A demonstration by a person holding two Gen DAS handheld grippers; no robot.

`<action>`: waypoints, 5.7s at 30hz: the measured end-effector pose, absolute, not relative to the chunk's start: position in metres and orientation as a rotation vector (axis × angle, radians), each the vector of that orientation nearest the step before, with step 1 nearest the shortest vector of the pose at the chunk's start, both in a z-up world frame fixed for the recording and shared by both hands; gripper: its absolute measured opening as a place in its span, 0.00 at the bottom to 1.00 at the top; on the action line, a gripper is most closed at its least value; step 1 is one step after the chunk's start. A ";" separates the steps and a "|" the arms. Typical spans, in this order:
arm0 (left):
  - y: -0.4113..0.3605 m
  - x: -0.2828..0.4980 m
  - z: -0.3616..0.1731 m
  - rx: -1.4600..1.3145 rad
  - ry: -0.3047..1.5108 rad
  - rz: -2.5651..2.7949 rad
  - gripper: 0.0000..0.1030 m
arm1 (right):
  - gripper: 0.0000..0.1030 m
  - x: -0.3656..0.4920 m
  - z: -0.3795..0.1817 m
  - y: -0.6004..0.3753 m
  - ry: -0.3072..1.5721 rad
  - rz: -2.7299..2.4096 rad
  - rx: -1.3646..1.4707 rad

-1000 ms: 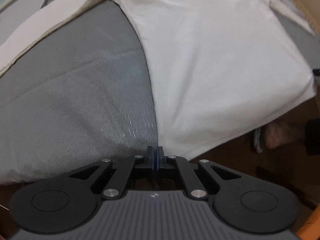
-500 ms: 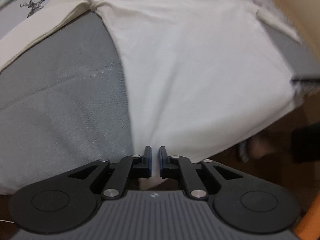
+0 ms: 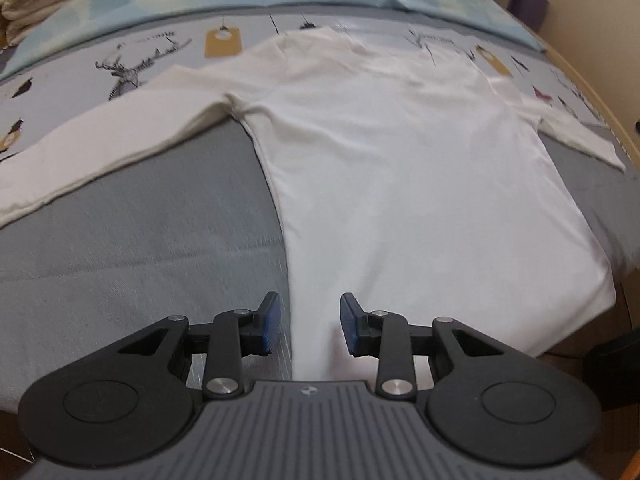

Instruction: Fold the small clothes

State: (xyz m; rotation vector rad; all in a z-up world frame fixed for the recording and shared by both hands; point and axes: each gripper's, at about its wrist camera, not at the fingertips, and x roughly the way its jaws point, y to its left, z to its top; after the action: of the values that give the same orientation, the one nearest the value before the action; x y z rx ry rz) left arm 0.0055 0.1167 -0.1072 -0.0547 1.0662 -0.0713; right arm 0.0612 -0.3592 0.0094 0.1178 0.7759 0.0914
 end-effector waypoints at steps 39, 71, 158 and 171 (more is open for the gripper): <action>0.461 0.043 -0.143 -0.826 0.793 0.849 0.03 | 0.14 0.146 0.000 -0.261 0.780 0.118 -0.003; 0.100 0.248 -0.060 -0.381 0.849 0.049 0.18 | 0.17 0.248 -0.076 -0.246 0.977 0.224 0.224; 0.153 0.255 -0.130 -0.279 1.233 0.182 0.33 | 0.10 0.291 -0.106 -0.336 0.891 -0.097 0.363; 0.164 0.247 -0.108 -0.245 1.186 0.141 0.13 | 0.02 0.281 -0.070 -0.332 0.684 -0.070 0.370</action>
State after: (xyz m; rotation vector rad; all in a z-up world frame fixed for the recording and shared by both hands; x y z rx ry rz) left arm 0.2470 0.1642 -0.1084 -0.2453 1.1861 0.1408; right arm 0.2807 -0.3324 -0.0696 0.3702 0.6837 -0.0698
